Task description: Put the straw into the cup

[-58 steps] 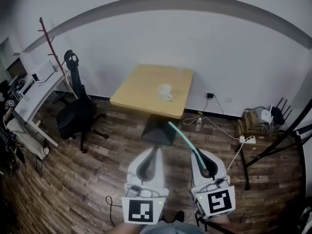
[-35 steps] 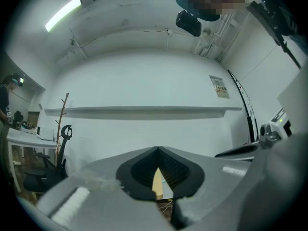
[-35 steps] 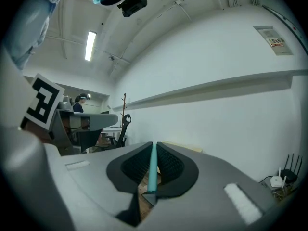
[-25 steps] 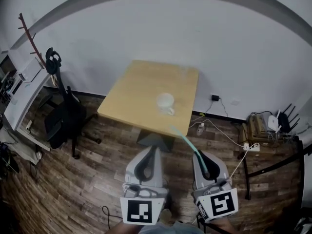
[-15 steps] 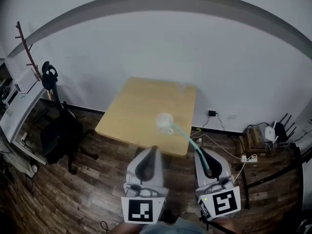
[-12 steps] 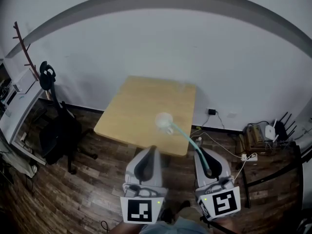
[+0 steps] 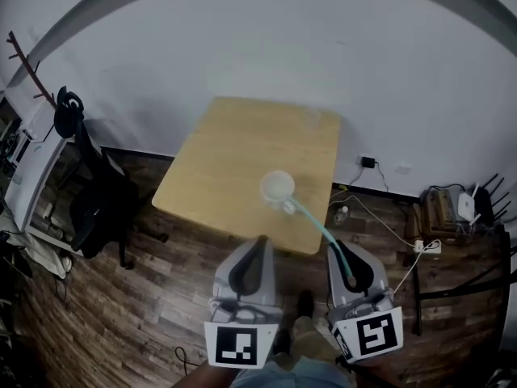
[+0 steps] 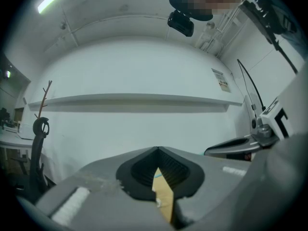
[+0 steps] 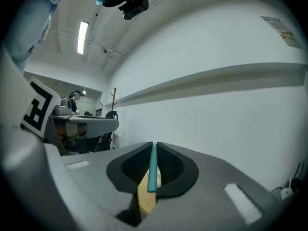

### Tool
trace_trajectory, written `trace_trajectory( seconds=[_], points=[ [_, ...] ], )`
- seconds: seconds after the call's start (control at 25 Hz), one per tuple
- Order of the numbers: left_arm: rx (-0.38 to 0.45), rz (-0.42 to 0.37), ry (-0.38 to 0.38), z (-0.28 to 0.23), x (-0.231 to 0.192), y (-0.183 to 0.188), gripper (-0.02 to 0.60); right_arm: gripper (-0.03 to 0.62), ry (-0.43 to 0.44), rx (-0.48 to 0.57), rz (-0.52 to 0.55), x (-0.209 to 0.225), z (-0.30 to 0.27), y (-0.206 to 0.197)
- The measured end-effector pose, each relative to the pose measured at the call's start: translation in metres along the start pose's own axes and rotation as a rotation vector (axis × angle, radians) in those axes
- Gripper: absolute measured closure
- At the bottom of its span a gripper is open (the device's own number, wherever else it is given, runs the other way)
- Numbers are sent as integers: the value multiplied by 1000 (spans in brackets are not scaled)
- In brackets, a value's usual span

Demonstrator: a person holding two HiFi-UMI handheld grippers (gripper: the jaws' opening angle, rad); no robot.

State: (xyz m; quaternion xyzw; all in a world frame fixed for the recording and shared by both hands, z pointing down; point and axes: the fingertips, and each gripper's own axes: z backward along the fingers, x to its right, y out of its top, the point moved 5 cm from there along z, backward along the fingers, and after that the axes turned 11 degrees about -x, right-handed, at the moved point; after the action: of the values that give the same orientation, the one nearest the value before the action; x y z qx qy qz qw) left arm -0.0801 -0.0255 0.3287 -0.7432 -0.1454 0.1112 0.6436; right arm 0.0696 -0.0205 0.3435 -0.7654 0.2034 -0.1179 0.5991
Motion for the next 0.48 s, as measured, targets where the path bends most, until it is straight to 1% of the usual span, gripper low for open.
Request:
trace_trajectory(
  seconds=[0.12,0.24,0.48],
  points=[
    [-34,-9,14,-27,-2,-5,565,561,24,-25,-17,16,-22,-8],
    [-49,-15,36,-53,-6,-3,565,562,41,-34,-22,35,-42,-9],
    [-19,-20,84,-91,-10,16,565,560,81,-20,-8,65,-70,8]
  ],
)
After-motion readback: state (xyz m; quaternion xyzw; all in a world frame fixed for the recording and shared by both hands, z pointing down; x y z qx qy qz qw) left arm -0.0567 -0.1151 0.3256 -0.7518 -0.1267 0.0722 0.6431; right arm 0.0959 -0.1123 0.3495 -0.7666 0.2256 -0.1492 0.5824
